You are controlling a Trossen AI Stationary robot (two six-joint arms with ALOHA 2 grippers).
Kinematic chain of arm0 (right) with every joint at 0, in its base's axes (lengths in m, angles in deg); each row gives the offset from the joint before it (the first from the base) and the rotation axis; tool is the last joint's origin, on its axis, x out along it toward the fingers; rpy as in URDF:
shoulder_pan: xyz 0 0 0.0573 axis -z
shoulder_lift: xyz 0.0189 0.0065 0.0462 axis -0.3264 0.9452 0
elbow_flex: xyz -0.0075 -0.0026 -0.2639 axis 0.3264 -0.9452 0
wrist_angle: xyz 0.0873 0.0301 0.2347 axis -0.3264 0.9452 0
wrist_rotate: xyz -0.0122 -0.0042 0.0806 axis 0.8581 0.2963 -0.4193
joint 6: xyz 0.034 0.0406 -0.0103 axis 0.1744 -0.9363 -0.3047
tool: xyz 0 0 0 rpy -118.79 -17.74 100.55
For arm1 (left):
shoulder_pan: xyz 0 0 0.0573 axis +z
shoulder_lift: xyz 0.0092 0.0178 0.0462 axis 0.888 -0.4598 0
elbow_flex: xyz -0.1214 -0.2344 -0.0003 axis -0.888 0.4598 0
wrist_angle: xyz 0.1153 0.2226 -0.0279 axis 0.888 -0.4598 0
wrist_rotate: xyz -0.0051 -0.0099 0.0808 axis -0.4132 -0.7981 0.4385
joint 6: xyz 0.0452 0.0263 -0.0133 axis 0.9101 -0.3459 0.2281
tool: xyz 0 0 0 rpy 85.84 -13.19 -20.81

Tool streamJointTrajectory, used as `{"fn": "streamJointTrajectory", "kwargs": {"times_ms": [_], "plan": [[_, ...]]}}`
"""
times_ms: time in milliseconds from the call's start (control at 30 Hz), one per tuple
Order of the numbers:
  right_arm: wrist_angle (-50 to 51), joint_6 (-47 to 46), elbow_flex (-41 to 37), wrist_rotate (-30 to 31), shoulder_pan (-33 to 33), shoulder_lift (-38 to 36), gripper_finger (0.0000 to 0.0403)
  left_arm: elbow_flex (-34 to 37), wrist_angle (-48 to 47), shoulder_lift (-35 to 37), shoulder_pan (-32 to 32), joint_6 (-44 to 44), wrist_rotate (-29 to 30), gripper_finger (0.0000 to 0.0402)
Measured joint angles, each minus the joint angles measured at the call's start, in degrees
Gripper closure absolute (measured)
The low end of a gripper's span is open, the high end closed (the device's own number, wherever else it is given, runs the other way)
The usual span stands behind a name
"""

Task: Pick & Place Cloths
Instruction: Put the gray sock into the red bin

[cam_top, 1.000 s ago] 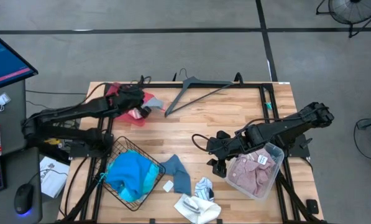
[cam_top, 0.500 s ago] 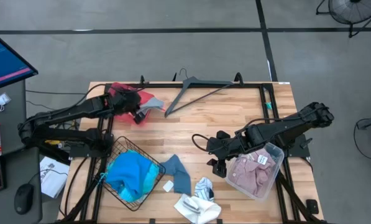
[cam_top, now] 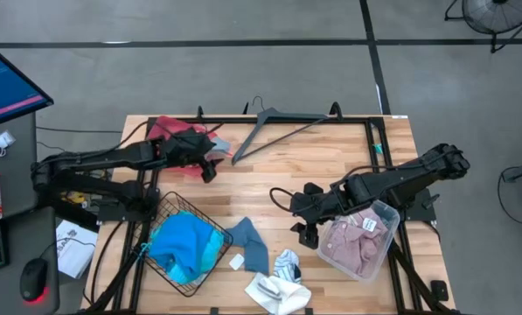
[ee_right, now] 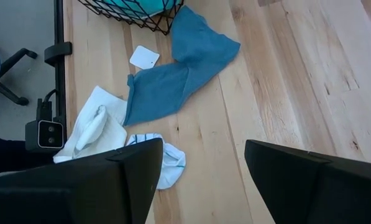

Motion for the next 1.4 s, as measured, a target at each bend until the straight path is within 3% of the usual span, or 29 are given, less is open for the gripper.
{"fn": "streamJointTrajectory", "kwargs": {"times_ms": [367,500,633,867,1000,1200,1400], "plan": [[0.02,-0.03,-0.01,0.00,0.20,0.00,0.0178,0.00,5.50,-13.78,0.25,5.92,0.58,0.0120],[0.03,-0.08,-0.01,-0.01,0.20,0.00,0.0178,0.00,5.67,-19.17,0.88,10.88,3.24,0.0120],[0.21,-0.16,0.01,-0.18,0.20,0.00,0.0178,0.00,6.13,-23.59,2.09,15.02,9.56,0.0120],[0.22,-0.63,0.00,-0.22,0.13,0.00,0.0178,0.00,6.81,-29.54,5.44,14.63,9.04,0.0132],[0.22,-0.64,-0.01,-0.22,0.13,0.00,0.0178,0.00,6.94,-30.51,5.62,13.62,9.40,0.0194],[0.22,-1.13,-0.01,-0.22,0.13,0.00,0.0178,0.00,6.92,-29.24,5.89,9.73,11.37,0.0377],[0.22,-1.26,-0.01,-0.22,0.13,0.00,0.0178,0.00,6.96,-22.75,5.69,5.67,11.96,0.0400]]}}
